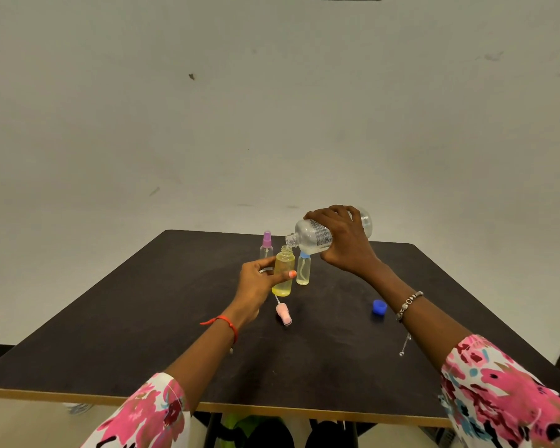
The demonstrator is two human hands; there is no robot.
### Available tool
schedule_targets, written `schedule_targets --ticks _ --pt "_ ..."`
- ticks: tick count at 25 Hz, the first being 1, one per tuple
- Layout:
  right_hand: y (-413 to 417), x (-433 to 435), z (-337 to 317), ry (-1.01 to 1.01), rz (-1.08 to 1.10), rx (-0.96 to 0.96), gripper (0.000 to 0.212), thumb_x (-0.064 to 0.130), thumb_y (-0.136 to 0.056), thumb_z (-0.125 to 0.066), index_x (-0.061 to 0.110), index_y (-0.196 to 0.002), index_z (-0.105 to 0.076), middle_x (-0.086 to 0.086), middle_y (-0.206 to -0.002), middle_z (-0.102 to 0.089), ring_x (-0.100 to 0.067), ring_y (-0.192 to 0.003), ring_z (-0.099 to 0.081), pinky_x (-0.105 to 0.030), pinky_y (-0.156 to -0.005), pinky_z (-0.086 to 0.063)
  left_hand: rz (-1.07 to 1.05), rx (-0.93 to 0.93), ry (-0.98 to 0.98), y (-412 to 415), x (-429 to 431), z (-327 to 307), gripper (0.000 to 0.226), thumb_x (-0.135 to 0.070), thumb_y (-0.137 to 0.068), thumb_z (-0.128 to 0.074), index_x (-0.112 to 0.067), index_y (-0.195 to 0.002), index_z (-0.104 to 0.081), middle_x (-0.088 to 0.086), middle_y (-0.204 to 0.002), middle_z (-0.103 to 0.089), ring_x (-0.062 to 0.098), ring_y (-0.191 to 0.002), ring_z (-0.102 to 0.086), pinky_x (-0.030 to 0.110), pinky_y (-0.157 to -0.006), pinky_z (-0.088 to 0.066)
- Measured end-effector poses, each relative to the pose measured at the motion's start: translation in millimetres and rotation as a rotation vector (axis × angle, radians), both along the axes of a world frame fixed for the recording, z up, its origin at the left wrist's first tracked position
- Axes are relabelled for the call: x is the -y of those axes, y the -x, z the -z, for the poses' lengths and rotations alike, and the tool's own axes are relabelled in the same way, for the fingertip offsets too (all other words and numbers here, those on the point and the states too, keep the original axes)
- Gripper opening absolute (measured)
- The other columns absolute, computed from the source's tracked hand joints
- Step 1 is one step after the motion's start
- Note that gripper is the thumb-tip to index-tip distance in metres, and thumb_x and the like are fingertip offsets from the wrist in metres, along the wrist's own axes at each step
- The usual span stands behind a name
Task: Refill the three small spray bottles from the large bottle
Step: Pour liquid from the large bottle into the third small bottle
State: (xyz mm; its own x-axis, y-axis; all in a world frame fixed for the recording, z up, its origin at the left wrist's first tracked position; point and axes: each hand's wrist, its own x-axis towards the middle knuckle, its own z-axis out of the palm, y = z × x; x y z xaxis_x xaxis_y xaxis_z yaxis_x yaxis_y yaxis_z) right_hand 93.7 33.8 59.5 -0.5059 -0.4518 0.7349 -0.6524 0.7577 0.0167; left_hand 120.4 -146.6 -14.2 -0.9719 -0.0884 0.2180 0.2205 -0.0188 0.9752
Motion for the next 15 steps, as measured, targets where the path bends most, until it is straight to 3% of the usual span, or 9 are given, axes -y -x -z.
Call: schedule_targets --ticks 5,9,13,15 --pt "2.8 -2.7 2.5 0.001 0.004 0.013 0.054 0.026 -0.063 -0.066 0.016 -0.115 -0.058 -0.004 -0.113 -0.065 -0.030 -0.110 -0.052 -0.046 -0.100 -0.027 0.008 0.001 -0.007 1.6 -3.0 1.5 0.038 -0.009 -0.066 -0.078 -0.016 -0.102 -0.066 -0.010 -0.086 -0.066 0.002 -0.085 -0.061 0.015 -0.065 -0.049" --pt "4.7 -3.8 4.0 0.007 0.009 0.001 0.053 0.028 -0.062 -0.063 0.016 -0.113 -0.059 -0.002 -0.110 -0.066 -0.029 -0.107 -0.054 -0.046 -0.098 -0.028 0.010 0.013 -0.004 4.0 -3.4 3.2 0.039 -0.009 -0.066 -0.077 -0.014 -0.104 -0.066 -0.006 -0.090 -0.067 0.007 -0.088 -0.062 0.020 -0.073 -0.051" --pt "7.4 -4.1 6.6 0.018 0.005 0.006 0.053 0.028 -0.061 -0.061 0.016 -0.113 -0.059 -0.003 -0.110 -0.066 -0.028 -0.107 -0.054 -0.045 -0.098 -0.028 0.009 0.007 0.007 4.6 -4.6 3.3 0.041 -0.009 -0.068 -0.076 -0.012 -0.107 -0.065 -0.012 -0.085 -0.065 0.003 -0.084 -0.061 0.014 -0.065 -0.050" --pt "8.9 -4.6 8.7 0.038 -0.007 0.007 0.053 0.025 -0.061 -0.063 0.016 -0.112 -0.059 -0.003 -0.108 -0.066 -0.029 -0.106 -0.054 -0.043 -0.096 -0.027 0.014 0.017 -0.004 6.1 -4.7 3.9 0.041 -0.008 -0.068 -0.076 -0.011 -0.107 -0.064 -0.005 -0.092 -0.067 0.012 -0.093 -0.062 0.024 -0.076 -0.053"
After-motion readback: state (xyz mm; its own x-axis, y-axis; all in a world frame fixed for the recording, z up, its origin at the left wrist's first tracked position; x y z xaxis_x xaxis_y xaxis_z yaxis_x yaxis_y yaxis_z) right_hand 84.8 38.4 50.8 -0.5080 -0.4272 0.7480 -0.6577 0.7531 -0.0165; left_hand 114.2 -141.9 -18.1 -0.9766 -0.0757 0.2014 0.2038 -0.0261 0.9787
